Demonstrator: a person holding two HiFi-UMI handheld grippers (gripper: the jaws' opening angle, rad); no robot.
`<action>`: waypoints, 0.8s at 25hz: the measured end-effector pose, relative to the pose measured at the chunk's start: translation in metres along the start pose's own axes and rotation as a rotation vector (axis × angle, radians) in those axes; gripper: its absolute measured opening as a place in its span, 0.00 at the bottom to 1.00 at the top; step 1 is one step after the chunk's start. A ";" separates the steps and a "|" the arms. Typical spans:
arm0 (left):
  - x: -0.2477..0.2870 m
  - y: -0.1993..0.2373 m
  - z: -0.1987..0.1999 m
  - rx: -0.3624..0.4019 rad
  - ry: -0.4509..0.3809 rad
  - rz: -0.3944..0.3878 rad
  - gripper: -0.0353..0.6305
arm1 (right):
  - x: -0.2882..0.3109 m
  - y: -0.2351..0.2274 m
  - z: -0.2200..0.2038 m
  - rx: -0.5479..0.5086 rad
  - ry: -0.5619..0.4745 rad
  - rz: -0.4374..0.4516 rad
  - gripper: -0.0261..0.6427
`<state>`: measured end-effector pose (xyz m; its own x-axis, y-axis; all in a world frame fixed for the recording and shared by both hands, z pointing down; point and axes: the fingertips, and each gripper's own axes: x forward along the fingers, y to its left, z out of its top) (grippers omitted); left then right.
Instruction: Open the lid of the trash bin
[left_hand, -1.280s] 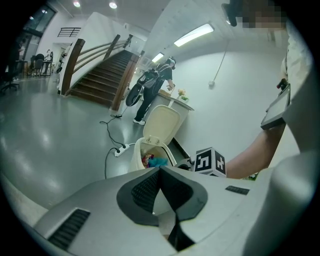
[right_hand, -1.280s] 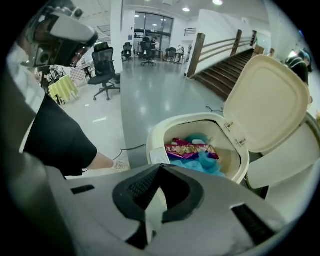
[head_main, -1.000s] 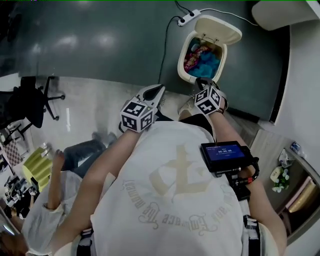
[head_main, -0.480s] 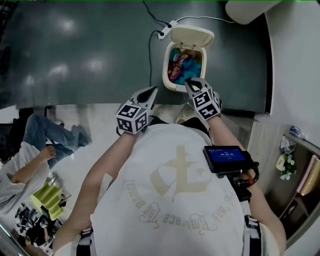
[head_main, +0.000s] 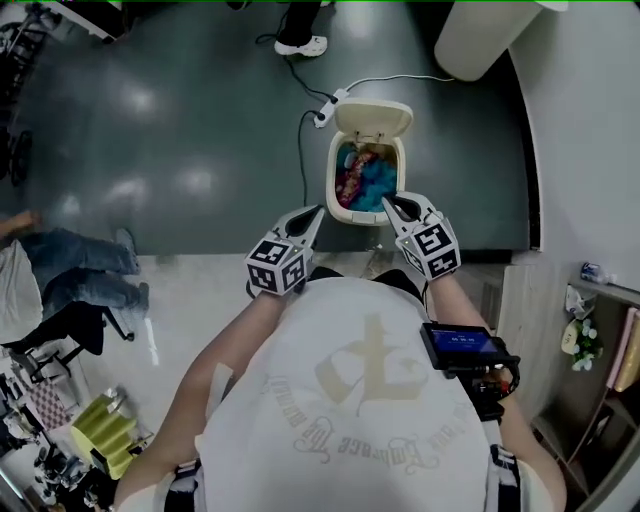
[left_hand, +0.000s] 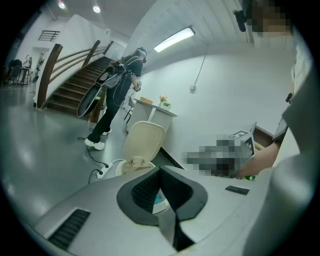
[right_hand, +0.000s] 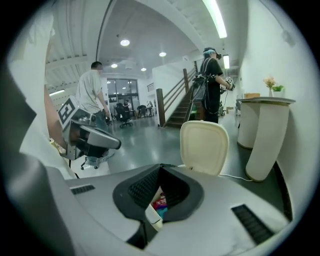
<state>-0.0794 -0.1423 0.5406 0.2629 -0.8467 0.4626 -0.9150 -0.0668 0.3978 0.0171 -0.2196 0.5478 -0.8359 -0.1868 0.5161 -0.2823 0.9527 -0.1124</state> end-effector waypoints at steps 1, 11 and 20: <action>0.001 0.000 0.003 0.008 -0.003 -0.005 0.07 | -0.003 -0.003 0.005 0.009 -0.022 -0.007 0.05; 0.007 -0.018 0.017 0.066 0.003 -0.064 0.07 | -0.044 -0.012 0.018 0.116 -0.136 -0.062 0.05; 0.011 -0.026 0.027 0.098 0.014 -0.100 0.07 | -0.074 -0.020 0.018 0.211 -0.227 -0.100 0.05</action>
<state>-0.0605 -0.1644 0.5141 0.3584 -0.8257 0.4357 -0.9091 -0.2026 0.3639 0.0759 -0.2290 0.4971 -0.8759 -0.3484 0.3337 -0.4400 0.8606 -0.2563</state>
